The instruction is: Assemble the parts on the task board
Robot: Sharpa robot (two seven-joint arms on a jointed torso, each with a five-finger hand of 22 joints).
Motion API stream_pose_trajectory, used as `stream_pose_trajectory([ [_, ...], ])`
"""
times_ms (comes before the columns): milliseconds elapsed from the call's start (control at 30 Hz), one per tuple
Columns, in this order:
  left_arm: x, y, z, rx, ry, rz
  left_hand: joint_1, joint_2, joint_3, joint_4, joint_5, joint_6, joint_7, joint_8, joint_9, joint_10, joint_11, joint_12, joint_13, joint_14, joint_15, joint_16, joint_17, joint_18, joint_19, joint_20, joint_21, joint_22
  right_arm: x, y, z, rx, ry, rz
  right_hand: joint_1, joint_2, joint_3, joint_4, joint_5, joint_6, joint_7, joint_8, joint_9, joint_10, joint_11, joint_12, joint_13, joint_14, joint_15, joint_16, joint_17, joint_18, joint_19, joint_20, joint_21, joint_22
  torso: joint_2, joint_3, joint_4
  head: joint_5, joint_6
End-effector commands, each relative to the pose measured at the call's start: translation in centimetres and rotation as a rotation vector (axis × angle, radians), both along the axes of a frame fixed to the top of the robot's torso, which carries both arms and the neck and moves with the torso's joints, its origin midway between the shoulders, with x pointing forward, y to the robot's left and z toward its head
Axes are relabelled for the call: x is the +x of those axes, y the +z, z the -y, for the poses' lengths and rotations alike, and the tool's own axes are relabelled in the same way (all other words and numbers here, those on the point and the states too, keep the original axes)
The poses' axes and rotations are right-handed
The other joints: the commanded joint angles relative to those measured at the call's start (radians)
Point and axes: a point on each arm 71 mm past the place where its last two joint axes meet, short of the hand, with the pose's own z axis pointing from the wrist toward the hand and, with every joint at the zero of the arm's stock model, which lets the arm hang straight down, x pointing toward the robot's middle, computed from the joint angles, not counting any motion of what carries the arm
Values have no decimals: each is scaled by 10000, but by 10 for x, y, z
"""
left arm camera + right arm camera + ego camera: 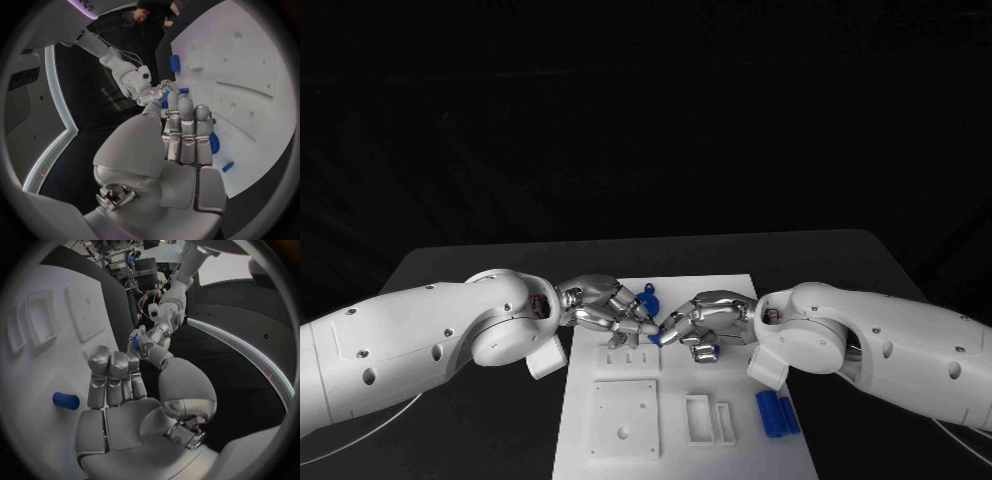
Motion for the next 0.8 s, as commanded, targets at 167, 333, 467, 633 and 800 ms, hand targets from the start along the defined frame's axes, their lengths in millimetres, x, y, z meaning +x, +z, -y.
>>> stream_pose_trajectory([
  [167,-4,-1,4,-235,-325,-657,350,-23,-213,-8,214,307,45,53,-5,-92,29,25,-20,-103,8,56,-79,1,-92,-655,36,-47,0,1,-3,-268,23,297,71,-19,80,8,27,332,260,30,582,43,-9,25,-10,46,-38,2,9,628,11,-42,44,95,-1,-1,2,-9,-36],
  [333,-4,-2,4,-102,-359,-765,390,-112,-319,12,173,350,41,56,0,-116,40,16,-26,-164,27,46,-116,-24,-136,-640,20,-70,0,0,-2,-330,9,336,74,-23,95,7,27,334,258,30,589,48,-10,24,-12,48,-39,3,10,628,16,-45,44,93,-1,-1,7,4,-54],
  [467,-4,-4,3,140,-380,-780,421,-121,-351,16,162,381,31,62,5,-100,35,27,-24,-169,26,57,-130,-30,-141,-638,20,-82,0,1,-3,-321,29,338,74,-25,102,8,27,335,258,30,593,50,-11,24,-14,50,-40,3,10,628,19,-46,44,92,1,0,5,7,-77],
  [633,-4,-5,2,450,-384,-734,373,-148,-418,43,98,396,32,52,3,-93,36,30,-26,-167,26,78,-149,-44,-132,-635,28,-99,-1,1,-2,-330,19,346,74,-28,109,8,27,335,257,29,597,52,-11,23,-15,51,-41,3,11,628,21,-47,44,91,1,4,-1,19,-101],
  [800,-5,-7,2,806,-493,-670,220,-211,-485,56,-2,415,32,30,-3,-83,34,34,-32,-155,22,110,-185,-53,-102,-642,41,-133,-1,1,-2,-351,37,355,74,-28,115,8,28,335,257,29,600,54,-12,23,-16,53,-41,3,12,628,24,-49,44,91,0,3,2,23,-128],
])
